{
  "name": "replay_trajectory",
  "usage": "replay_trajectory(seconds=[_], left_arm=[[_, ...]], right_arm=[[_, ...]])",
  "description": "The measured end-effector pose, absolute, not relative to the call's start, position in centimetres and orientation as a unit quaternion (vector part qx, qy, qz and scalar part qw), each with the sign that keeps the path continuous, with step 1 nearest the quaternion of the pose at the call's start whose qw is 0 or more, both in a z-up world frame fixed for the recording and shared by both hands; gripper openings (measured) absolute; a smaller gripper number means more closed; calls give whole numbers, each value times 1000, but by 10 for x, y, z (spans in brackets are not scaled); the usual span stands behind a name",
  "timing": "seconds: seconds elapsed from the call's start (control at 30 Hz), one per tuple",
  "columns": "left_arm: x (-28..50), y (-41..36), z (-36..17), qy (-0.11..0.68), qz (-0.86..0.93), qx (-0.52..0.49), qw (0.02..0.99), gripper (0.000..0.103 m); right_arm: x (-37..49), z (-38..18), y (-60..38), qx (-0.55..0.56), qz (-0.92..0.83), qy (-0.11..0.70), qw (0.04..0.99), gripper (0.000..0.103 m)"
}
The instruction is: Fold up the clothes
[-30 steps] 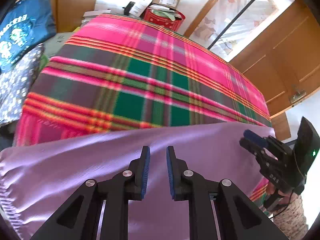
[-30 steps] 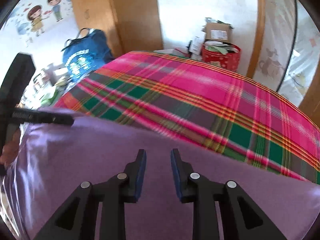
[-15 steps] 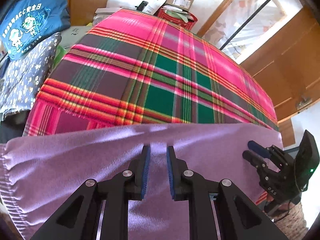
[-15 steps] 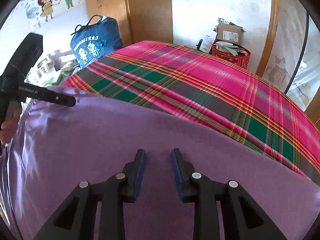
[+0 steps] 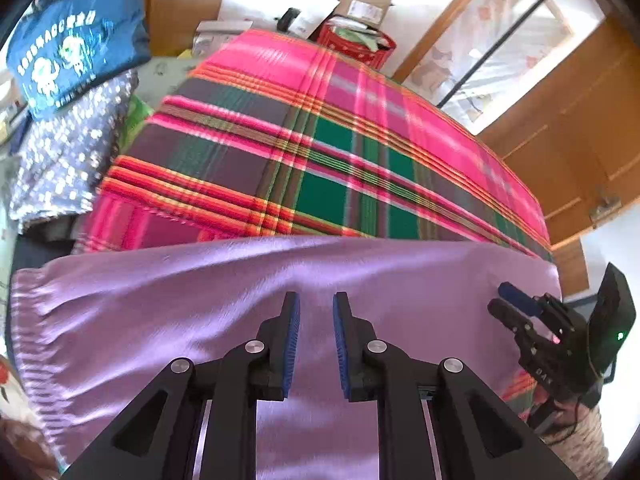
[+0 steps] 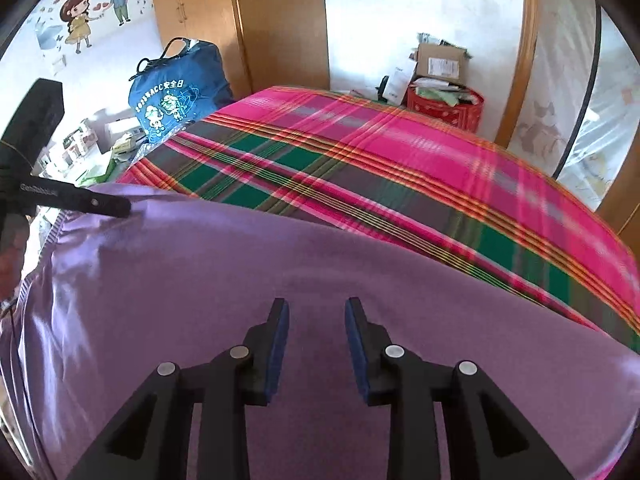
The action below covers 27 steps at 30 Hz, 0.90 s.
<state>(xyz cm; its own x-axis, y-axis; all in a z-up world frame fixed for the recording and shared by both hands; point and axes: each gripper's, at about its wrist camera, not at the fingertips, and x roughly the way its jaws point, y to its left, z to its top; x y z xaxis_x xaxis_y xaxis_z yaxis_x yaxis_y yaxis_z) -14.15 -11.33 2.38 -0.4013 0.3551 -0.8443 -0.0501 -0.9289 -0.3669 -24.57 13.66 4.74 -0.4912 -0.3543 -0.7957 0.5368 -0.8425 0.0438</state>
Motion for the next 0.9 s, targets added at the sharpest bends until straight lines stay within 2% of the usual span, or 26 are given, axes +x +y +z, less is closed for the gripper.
replay_trajectory(seconds=[0.27, 0.57, 0.9], left_arm=[[-81, -148, 60, -147, 836, -516, 111, 18], [7, -200, 39, -137, 829, -536, 77, 19], [60, -267, 69, -123, 842, -524, 21, 20]], right_arm=[[-196, 84, 148, 420, -860, 92, 274, 30], [-121, 69, 140, 450, -832, 100, 308, 29], [-73, 116, 176, 427, -857, 112, 265, 30]])
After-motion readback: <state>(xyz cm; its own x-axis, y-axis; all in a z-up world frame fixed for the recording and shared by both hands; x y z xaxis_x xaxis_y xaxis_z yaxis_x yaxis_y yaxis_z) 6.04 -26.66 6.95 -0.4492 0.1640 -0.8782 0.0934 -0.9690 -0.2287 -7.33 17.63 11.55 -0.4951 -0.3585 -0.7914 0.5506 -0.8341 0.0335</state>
